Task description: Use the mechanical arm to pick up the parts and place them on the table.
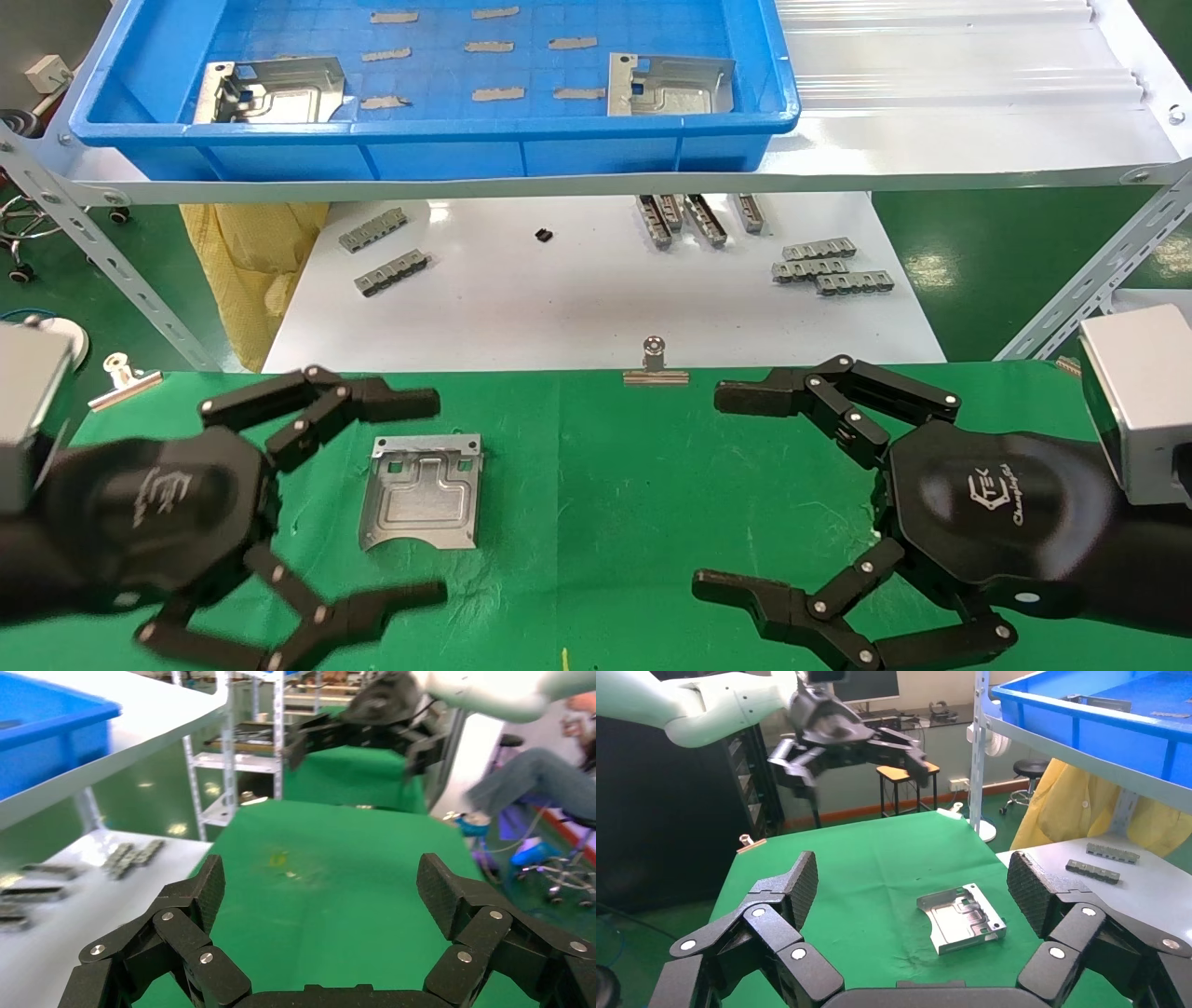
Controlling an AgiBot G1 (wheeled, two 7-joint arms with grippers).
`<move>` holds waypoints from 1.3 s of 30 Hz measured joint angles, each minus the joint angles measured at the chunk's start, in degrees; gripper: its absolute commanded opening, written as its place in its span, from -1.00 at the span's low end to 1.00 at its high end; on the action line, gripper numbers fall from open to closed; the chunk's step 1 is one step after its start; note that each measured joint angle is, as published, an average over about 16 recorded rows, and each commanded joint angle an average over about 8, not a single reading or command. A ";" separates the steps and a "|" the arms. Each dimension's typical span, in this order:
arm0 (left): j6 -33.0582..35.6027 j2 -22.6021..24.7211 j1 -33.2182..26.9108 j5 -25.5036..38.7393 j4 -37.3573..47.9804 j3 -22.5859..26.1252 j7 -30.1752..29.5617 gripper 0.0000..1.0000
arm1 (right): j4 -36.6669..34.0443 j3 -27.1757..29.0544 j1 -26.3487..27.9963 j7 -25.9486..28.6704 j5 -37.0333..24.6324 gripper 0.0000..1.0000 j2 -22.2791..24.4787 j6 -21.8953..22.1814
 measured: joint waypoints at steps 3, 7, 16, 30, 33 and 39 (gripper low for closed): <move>-0.15 -0.69 1.15 -0.88 -2.37 -0.75 -1.31 1.00 | 0.00 0.00 0.00 0.00 0.00 1.00 0.00 0.00; -0.28 -1.23 2.08 -1.60 -4.26 -1.35 -2.32 1.00 | -0.01 0.00 -0.01 0.00 0.00 1.00 0.00 0.01; -0.35 -1.33 2.23 -1.73 -4.47 -1.45 -2.44 1.00 | -0.01 0.01 -0.01 0.00 0.01 1.00 0.00 0.01; -0.33 -1.04 1.73 -1.31 -3.41 -1.13 -2.13 1.00 | -0.01 0.01 -0.01 0.00 0.01 1.00 0.00 0.01; -0.32 -1.02 1.67 -1.27 -3.31 -1.10 -2.10 1.00 | -0.01 0.01 -0.01 0.00 0.01 1.00 0.00 0.01; -0.30 -0.98 1.61 -1.21 -3.16 -1.06 -2.06 1.00 | -0.01 0.01 -0.01 0.00 0.01 1.00 0.00 0.01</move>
